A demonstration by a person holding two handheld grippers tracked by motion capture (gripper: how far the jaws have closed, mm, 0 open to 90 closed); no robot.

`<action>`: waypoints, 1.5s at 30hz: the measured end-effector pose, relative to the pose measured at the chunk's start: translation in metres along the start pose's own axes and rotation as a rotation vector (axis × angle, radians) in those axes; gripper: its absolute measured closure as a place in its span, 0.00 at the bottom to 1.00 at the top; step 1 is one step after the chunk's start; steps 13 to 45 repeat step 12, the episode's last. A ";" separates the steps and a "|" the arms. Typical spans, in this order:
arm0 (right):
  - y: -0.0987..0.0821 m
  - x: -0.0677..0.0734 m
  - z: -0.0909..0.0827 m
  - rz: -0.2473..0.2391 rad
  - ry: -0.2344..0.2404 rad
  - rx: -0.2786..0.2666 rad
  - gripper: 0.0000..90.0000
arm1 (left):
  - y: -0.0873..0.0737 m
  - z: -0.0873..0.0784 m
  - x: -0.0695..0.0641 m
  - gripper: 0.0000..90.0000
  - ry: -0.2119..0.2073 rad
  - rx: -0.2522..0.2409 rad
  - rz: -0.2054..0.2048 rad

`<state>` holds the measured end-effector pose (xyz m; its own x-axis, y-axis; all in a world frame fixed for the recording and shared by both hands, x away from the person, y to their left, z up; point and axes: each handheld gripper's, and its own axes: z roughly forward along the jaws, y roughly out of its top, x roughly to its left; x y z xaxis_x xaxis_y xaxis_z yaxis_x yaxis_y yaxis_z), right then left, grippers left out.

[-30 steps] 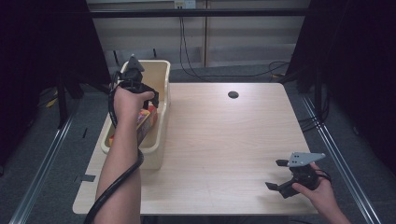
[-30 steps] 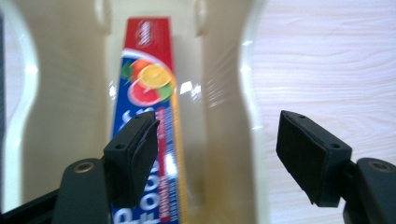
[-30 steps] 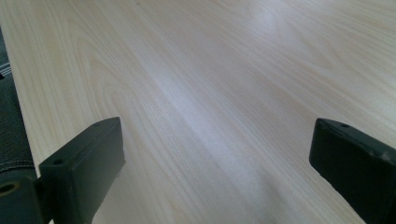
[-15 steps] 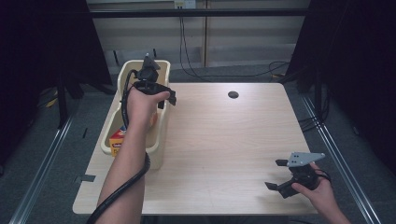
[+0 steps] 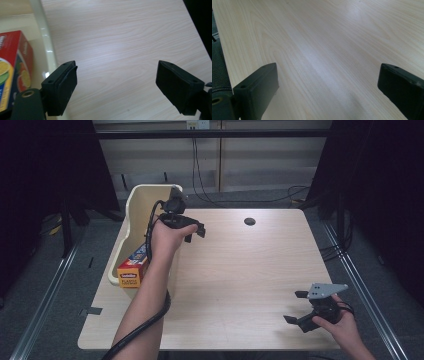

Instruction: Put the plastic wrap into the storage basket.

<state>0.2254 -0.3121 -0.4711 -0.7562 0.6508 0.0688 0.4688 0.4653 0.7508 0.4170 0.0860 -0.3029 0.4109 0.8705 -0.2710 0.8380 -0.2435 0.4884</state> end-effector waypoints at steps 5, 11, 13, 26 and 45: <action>0.000 0.000 0.000 -0.002 0.001 0.000 0.04 | -0.005 0.008 -0.008 0.18 -0.029 -0.012 0.036; 0.000 0.000 0.000 -0.003 0.000 0.001 0.04 | -0.008 0.021 -0.020 0.17 -0.043 -0.020 0.069; 0.000 0.000 0.000 -0.002 -0.001 0.001 0.04 | -0.008 0.021 -0.020 0.17 -0.043 -0.020 0.069; 0.000 0.000 0.000 -0.002 -0.001 0.001 0.04 | -0.008 0.021 -0.020 0.17 -0.043 -0.020 0.069; 0.000 0.000 0.000 -0.002 -0.001 0.001 0.04 | -0.008 0.021 -0.020 0.17 -0.043 -0.020 0.069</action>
